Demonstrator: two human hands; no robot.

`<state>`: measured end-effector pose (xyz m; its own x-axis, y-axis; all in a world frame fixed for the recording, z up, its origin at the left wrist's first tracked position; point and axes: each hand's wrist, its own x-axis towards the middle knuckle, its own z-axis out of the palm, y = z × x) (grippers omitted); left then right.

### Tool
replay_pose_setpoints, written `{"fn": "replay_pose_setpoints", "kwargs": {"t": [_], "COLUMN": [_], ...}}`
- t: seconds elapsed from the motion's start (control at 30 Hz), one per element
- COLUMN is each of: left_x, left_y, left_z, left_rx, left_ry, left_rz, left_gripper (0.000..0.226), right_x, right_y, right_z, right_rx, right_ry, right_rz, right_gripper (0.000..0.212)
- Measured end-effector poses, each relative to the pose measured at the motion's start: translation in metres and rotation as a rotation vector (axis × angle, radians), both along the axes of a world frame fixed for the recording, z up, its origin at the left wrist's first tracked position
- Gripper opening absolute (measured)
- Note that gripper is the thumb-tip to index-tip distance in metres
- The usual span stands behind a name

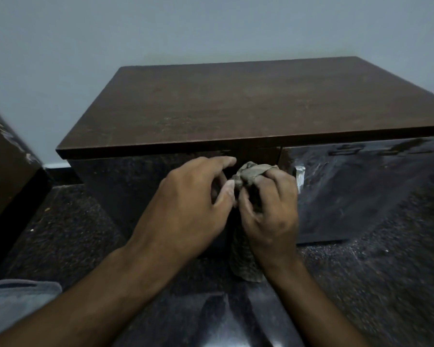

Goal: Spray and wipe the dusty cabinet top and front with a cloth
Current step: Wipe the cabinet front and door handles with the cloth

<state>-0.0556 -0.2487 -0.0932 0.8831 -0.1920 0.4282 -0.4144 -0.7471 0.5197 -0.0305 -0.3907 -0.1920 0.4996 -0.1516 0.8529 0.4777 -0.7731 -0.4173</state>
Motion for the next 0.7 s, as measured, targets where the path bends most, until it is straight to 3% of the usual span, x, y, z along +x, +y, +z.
{"fn": "replay_pose_setpoints", "kwargs": {"t": [0.13, 0.37, 0.53, 0.7], "left_x": [0.004, 0.002, 0.003, 0.004], "left_y": [-0.006, -0.008, -0.011, -0.01], "left_z": [-0.012, -0.022, -0.017, -0.021], "left_rx": [0.086, 0.164, 0.108, 0.143], "left_ry": [0.06, 0.114, 0.031, 0.097], "left_rz": [-0.061, -0.093, -0.059, -0.083], "left_gripper": [0.043, 0.045, 0.049, 0.045], "right_x": [-0.009, -0.019, -0.002, -0.013], "right_y": [0.011, 0.006, 0.002, -0.005], "right_z": [-0.004, 0.005, 0.018, -0.004], "right_rx": [0.226, 0.62, 0.598, 0.424], "right_ry": [0.09, 0.45, 0.454, 0.429], "right_rz": [-0.059, 0.043, -0.003, 0.122], "right_gripper": [0.026, 0.011, 0.023, 0.009]}}
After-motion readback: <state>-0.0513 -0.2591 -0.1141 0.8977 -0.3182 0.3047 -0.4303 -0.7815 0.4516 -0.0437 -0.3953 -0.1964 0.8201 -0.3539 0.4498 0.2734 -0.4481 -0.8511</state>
